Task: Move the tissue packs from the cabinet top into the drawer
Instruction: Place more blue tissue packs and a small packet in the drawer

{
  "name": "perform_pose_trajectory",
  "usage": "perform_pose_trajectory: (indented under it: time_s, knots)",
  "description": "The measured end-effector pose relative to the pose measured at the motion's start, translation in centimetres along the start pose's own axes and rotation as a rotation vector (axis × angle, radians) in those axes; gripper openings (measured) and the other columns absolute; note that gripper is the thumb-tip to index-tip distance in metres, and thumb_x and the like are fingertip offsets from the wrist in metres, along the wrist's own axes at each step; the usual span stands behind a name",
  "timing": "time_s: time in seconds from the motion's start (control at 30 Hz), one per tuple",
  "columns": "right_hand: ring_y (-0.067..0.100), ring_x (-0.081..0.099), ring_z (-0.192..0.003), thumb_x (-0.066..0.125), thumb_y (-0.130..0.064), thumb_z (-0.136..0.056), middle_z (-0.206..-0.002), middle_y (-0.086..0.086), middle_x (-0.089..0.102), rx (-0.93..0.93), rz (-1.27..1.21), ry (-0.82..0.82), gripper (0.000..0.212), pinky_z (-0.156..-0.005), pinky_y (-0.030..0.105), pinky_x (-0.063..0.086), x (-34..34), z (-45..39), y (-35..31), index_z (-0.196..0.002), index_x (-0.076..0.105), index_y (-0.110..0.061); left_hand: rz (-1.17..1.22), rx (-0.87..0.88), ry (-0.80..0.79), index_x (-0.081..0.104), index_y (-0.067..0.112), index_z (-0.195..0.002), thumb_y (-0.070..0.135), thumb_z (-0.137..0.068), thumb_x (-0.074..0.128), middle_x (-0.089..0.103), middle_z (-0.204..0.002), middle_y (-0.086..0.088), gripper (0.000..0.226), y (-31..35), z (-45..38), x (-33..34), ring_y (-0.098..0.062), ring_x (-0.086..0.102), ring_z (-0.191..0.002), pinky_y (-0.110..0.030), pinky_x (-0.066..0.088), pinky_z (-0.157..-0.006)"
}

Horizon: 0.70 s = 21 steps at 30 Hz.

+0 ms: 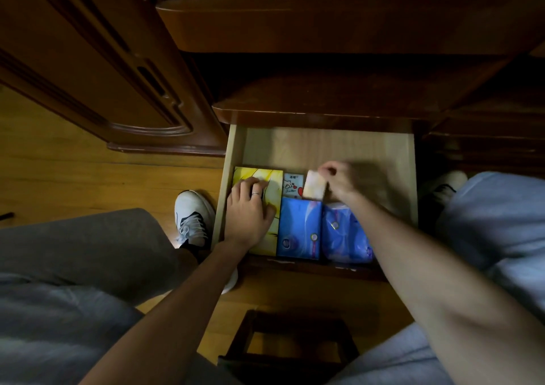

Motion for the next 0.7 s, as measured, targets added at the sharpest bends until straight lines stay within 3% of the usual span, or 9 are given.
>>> perform_pose_trajectory:
  time_s: [0.07,0.13,0.27,0.33,0.43,0.5,0.6,0.7]
  knots:
    - [0.035,0.063,-0.11,0.065,0.0,-0.094,-0.118,0.024,0.067,-0.005,0.126,-0.106,0.02,-0.091,0.038,0.051,2.1,0.4,-0.2,-0.113,0.07,0.005,-0.012,0.011,-0.017,0.054,0.012,-0.138,0.029,-0.087,0.064,0.051,-0.135,-0.012,0.055,0.0,0.0,-0.1,-0.034,0.043,-0.129,-0.047,0.04,-0.105]
    - [0.032,0.06,-0.116,0.07,-0.003,-0.091,-0.125,0.02,0.064,-0.009,0.245,-0.104,0.025,-0.097,0.035,0.05,2.8,0.6,-0.8,-0.116,0.072,-0.001,-0.015,0.013,-0.033,0.052,0.013,-0.14,0.03,-0.088,0.064,0.049,-0.137,-0.012,0.056,0.0,0.0,0.0,-0.033,0.041,-0.131,-0.046,0.039,-0.107]
    - [0.032,0.058,-0.119,0.069,-0.005,-0.093,-0.129,0.019,0.061,0.012,0.285,-0.081,0.028,-0.08,0.017,0.043,2.8,0.8,-1.1,-0.12,0.07,-0.001,-0.057,0.032,-0.034,0.05,0.013,-0.14,0.034,-0.088,0.061,0.049,-0.136,-0.011,0.057,0.1,-0.1,0.1,-0.032,0.041,-0.131,-0.045,0.039,-0.108]
    - [0.034,0.059,-0.119,0.064,-0.005,-0.097,-0.131,0.022,0.06,0.062,0.236,-0.116,0.031,-0.075,0.014,0.05,3.0,1.0,-1.1,-0.127,0.064,0.002,-0.117,0.044,-0.048,0.049,0.014,-0.14,0.038,-0.088,0.059,0.049,-0.135,-0.01,0.059,0.1,-0.2,0.1,-0.031,0.042,-0.128,-0.044,0.041,-0.106]
    - [0.036,0.055,-0.126,0.055,-0.008,-0.102,-0.142,0.021,0.052,0.1,0.255,-0.164,0.043,-0.098,0.039,0.054,2.5,2.3,-2.0,-0.144,0.048,-0.003,-0.186,0.041,-0.167,0.043,0.014,-0.144,0.046,-0.088,0.059,0.045,-0.14,-0.01,0.066,0.1,-0.7,-0.3,-0.031,0.039,-0.129,-0.042,0.041,-0.104]
    - [0.036,0.047,-0.134,0.056,-0.01,-0.1,-0.151,0.018,0.045,0.111,0.319,-0.189,0.055,-0.107,0.043,0.046,1.4,3.6,-3.1,-0.152,0.037,-0.007,-0.204,0.016,-0.315,0.035,0.016,-0.148,0.049,-0.089,0.06,0.036,-0.147,-0.009,0.072,0.0,-1.3,-0.8,-0.031,0.033,-0.135,-0.042,0.04,-0.107]
    - [0.032,0.05,-0.131,0.061,-0.026,-0.097,-0.149,0.011,0.047,0.044,0.428,-0.212,0.057,-0.106,0.045,0.047,-1.7,6.0,-6.6,-0.15,0.041,-0.017,-0.185,-0.011,-0.536,0.033,0.02,-0.15,0.047,-0.095,0.057,0.031,-0.153,-0.008,0.066,0.9,-2.3,-2.8,-0.031,0.035,-0.138,-0.044,0.042,-0.107]
    - [0.023,0.053,-0.13,0.06,-0.03,-0.098,-0.148,0.003,0.052,-0.096,0.313,-0.212,0.049,-0.104,0.039,0.048,-5.8,8.3,-12.4,-0.145,0.049,-0.023,-0.167,0.016,-0.391,0.041,0.027,-0.147,0.042,-0.098,0.054,0.041,-0.149,-0.003,0.053,3.7,-4.1,-8.4,-0.025,0.054,-0.127,-0.041,0.048,-0.099]
Point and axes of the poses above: each hand's wrist, its own z-axis away from the middle knuckle, its own x-axis out of the palm, y = z × x, the point moved 5 cm from there along -z, towards the middle knuckle
